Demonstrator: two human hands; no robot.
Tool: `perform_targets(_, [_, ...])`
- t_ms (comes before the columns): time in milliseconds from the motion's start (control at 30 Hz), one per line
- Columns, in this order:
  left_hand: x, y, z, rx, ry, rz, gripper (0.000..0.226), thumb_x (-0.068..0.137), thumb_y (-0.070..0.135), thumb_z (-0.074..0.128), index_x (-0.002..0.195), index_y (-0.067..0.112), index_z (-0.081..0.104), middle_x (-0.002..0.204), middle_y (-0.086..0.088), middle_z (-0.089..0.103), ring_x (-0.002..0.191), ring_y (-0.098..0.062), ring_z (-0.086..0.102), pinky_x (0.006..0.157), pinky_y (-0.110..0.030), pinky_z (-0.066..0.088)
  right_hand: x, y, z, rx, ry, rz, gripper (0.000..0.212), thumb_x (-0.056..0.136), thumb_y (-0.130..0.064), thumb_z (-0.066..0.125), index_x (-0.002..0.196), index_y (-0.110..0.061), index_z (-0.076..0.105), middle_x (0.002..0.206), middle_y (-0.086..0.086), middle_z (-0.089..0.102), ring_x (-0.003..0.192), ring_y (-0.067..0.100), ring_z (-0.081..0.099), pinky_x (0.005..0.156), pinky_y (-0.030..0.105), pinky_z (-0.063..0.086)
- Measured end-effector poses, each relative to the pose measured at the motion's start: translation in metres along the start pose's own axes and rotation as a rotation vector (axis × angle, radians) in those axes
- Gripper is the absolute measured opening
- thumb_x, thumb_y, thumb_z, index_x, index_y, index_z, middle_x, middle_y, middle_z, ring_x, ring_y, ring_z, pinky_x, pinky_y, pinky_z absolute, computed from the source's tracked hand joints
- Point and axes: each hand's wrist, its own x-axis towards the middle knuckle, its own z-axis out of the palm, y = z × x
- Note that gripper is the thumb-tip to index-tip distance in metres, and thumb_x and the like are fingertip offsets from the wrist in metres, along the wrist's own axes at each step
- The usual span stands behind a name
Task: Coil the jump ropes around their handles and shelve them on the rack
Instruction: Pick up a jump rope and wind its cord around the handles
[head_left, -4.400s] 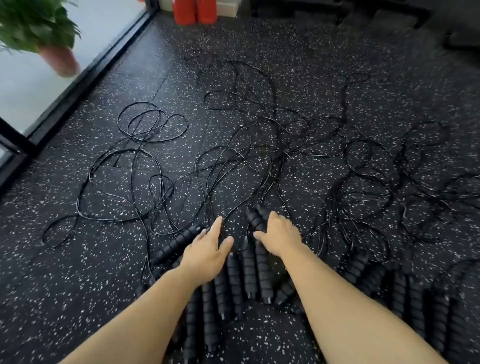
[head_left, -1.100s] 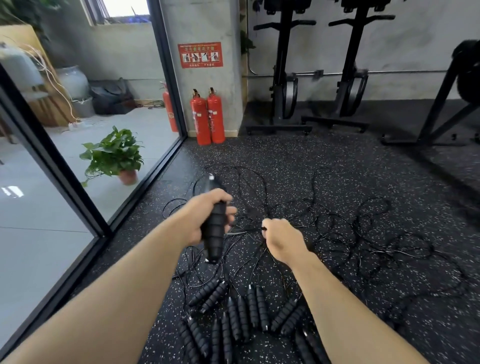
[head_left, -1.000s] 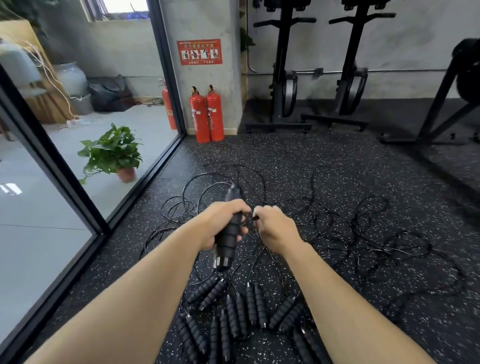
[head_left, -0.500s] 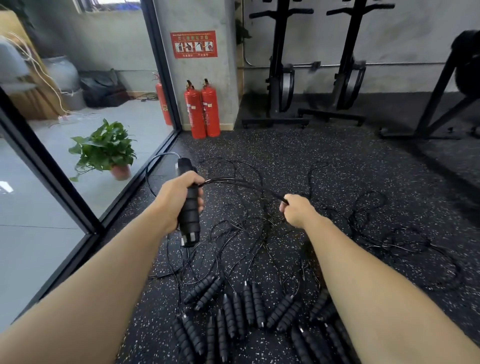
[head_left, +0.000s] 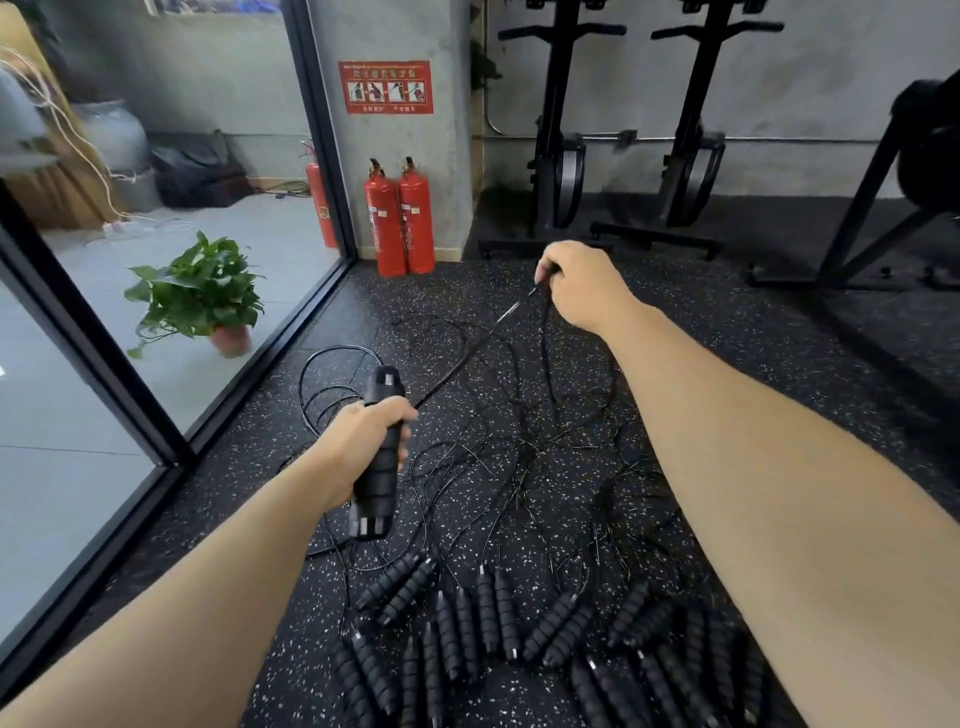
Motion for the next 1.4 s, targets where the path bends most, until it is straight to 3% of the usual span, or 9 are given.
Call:
perform_targets(233, [-0.001, 0.000, -0.003, 0.344, -0.146, -0.063, 0.020, 0.082, 0.021, 0.068, 0.093, 0.007, 0.057, 0.063, -0.008, 0.064, 0.049, -0.016, 0.056, 0.054, -0.024, 0.047, -0.012, 0.041, 0.021, -0.150, -0.175, 0.174, 0.031, 0.091, 0.004, 0.040, 0.089, -0.018, 0.061, 0.106, 0.011, 0.061, 0.081, 0.027, 0.054, 0.068, 0.032, 0.042])
perform_targets(533, [0.003, 0.023, 0.005, 0.722, -0.330, -0.113, 0.019, 0.082, 0.019, 0.067, 0.090, 0.005, 0.058, 0.060, -0.001, 0.061, 0.050, -0.013, 0.054, 0.048, -0.017, 0.044, -0.007, 0.085, 0.037, -0.304, -0.351, 0.277, 0.045, 0.096, -0.001, 0.038, 0.137, -0.018, 0.048, 0.139, 0.018, 0.046, 0.128, 0.036, 0.042, 0.101, 0.044, 0.041])
perform_targets(733, [-0.002, 0.036, 0.026, 1.130, -0.316, -0.031, 0.042, 0.068, 0.038, 0.068, 0.095, 0.008, 0.055, 0.076, -0.004, 0.060, 0.061, -0.020, 0.052, 0.058, -0.029, 0.044, -0.024, 0.098, 0.036, -0.593, -0.298, 0.316, 0.043, 0.092, -0.006, 0.048, 0.133, -0.017, 0.050, 0.126, 0.011, 0.057, 0.110, 0.031, 0.057, 0.078, 0.037, 0.043])
perform_targets(867, [-0.013, 0.045, 0.043, 1.217, -0.286, 0.072, 0.027, 0.078, 0.025, 0.068, 0.089, 0.002, 0.059, 0.073, -0.005, 0.055, 0.060, -0.022, 0.048, 0.056, -0.028, 0.040, -0.043, 0.088, 0.037, -0.321, -0.179, 0.312, 0.040, 0.095, -0.008, 0.045, 0.131, -0.022, 0.054, 0.122, 0.010, 0.061, 0.104, 0.029, 0.059, 0.077, 0.034, 0.044])
perform_targets(1000, [-0.028, 0.052, 0.057, 1.340, -0.234, 0.143, 0.027, 0.080, 0.030, 0.068, 0.092, 0.007, 0.059, 0.077, -0.003, 0.057, 0.064, -0.022, 0.051, 0.059, -0.026, 0.040, -0.080, 0.055, 0.035, 0.181, -0.126, 0.252, 0.030, 0.099, -0.018, 0.042, 0.119, -0.024, 0.063, 0.106, 0.001, 0.069, 0.075, 0.019, 0.061, 0.071, 0.035, 0.053])
perform_targets(1067, [-0.036, 0.052, 0.064, 1.411, -0.218, 0.163, 0.025, 0.082, 0.034, 0.066, 0.089, 0.014, 0.053, 0.078, 0.000, 0.056, 0.066, -0.019, 0.052, 0.059, -0.026, 0.039, -0.107, 0.037, 0.035, 0.412, -0.119, 0.248, 0.028, 0.098, -0.021, 0.044, 0.117, -0.023, 0.065, 0.102, -0.002, 0.070, 0.077, 0.020, 0.063, 0.078, 0.040, 0.054])
perform_targets(1233, [-0.048, 0.033, 0.074, 1.396, -0.222, 0.186, 0.029, 0.082, 0.038, 0.066, 0.090, 0.019, 0.046, 0.085, 0.004, 0.055, 0.080, -0.022, 0.057, 0.066, -0.030, 0.041, -0.164, 0.017, 0.057, 0.720, -0.101, 0.291, 0.029, 0.101, -0.020, 0.042, 0.117, -0.014, 0.065, 0.112, -0.002, 0.068, 0.103, 0.008, 0.061, 0.096, 0.026, 0.047])
perform_targets(1333, [-0.052, 0.017, 0.075, 1.247, -0.264, 0.167, 0.028, 0.079, 0.035, 0.067, 0.090, 0.019, 0.046, 0.086, 0.002, 0.056, 0.075, -0.020, 0.055, 0.066, -0.031, 0.043, -0.181, 0.019, 0.072, 0.825, -0.098, 0.369, 0.029, 0.102, -0.022, 0.041, 0.107, -0.015, 0.069, 0.107, 0.001, 0.069, 0.101, 0.014, 0.061, 0.086, 0.018, 0.046])
perform_targets(1400, [-0.055, 0.007, 0.075, 1.112, -0.293, 0.147, 0.027, 0.078, 0.031, 0.068, 0.090, 0.017, 0.048, 0.083, 0.002, 0.056, 0.069, -0.017, 0.052, 0.063, -0.029, 0.042, -0.186, 0.022, 0.080, 0.865, -0.097, 0.386, 0.033, 0.102, -0.029, 0.040, 0.097, -0.013, 0.069, 0.099, 0.002, 0.070, 0.094, 0.019, 0.062, 0.085, 0.028, 0.047])
